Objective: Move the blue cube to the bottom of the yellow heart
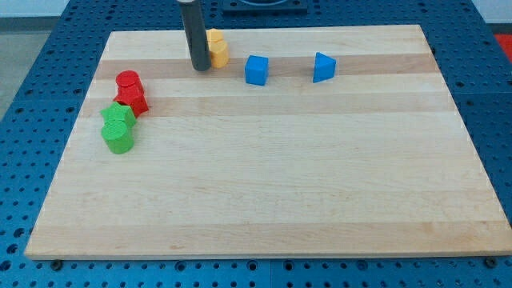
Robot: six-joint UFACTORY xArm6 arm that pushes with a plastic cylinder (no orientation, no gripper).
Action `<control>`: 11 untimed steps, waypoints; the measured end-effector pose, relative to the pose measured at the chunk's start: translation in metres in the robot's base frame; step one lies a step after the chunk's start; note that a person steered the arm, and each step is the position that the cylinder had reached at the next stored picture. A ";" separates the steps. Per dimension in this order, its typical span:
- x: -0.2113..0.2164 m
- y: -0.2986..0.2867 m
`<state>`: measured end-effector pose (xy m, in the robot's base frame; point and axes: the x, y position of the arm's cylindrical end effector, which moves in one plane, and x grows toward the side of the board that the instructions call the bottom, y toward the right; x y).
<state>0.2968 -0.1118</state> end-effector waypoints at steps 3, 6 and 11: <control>0.079 0.038; 0.021 0.146; 0.021 0.050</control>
